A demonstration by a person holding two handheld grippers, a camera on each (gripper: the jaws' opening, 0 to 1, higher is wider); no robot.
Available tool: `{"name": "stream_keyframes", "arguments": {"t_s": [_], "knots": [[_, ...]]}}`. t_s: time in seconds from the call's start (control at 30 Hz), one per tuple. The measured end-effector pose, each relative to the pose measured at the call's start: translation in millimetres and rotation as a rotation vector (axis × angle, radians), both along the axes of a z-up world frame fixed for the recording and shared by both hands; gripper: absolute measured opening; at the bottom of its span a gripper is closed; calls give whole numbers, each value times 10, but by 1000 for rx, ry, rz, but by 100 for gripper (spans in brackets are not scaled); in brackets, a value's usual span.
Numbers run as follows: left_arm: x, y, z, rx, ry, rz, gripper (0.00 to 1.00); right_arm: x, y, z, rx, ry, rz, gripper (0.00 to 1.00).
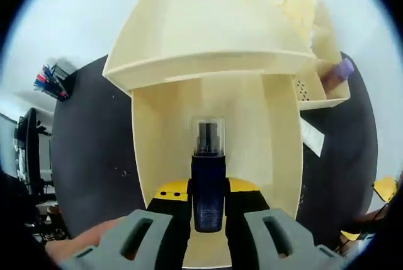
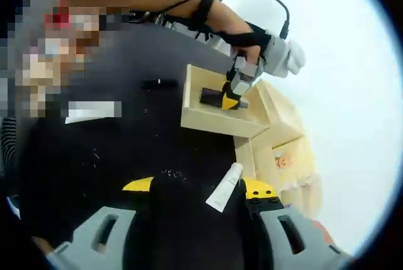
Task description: Open the drawer, pick up the cosmetic bottles from the table one by one, place them into the drawer, release the gripper, close the drawer, and move the gripper away
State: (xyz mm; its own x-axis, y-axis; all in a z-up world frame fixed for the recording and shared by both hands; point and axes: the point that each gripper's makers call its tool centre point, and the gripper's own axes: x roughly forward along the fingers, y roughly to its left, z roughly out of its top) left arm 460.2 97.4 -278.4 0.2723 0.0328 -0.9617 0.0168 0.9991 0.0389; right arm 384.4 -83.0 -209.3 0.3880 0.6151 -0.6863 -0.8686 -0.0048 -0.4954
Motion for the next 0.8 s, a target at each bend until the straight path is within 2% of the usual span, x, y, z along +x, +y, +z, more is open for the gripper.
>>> {"name": "stream_keyframes", "arguments": {"t_s": [0.17, 0.37, 0.63, 0.8], "knots": [[25, 30, -19, -18, 5, 28, 15, -20, -14, -38, -7, -1, -4, 49], [-82, -23, -73, 5, 7, 38, 15, -31, -32, -88, -20, -5, -7, 48], [-39, 26, -62, 2, 14, 79, 15, -17, -33, -99, -24, 1, -9, 48], [-24, 32, -58, -4, 15, 41, 16, -10, -34, -90, -21, 1, -8, 48]]}}
